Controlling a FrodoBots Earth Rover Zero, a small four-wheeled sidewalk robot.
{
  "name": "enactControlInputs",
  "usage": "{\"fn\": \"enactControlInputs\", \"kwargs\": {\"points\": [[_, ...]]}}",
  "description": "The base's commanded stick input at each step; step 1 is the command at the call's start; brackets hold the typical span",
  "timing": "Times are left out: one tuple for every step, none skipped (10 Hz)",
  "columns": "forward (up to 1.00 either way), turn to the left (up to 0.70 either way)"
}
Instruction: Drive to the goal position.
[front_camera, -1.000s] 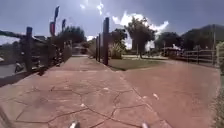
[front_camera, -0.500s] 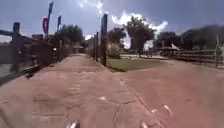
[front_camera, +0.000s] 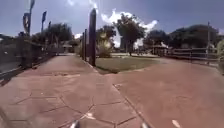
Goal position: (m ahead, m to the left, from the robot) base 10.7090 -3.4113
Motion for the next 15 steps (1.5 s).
{"fn": "enactControlInputs", "kwargs": {"points": [[0.85, -0.34], [0.85, -0.34], [0.85, -0.34], [0.85, -0.34], [0.85, -0.34], [0.85, -0.34], [0.85, -0.34], [0.85, -0.34], [0.85, -0.34], [0.85, -0.34], [0.85, -0.34], [0.85, -0.34], [0.85, -0.34], [0.85, -0.34], [0.85, -0.34]]}}
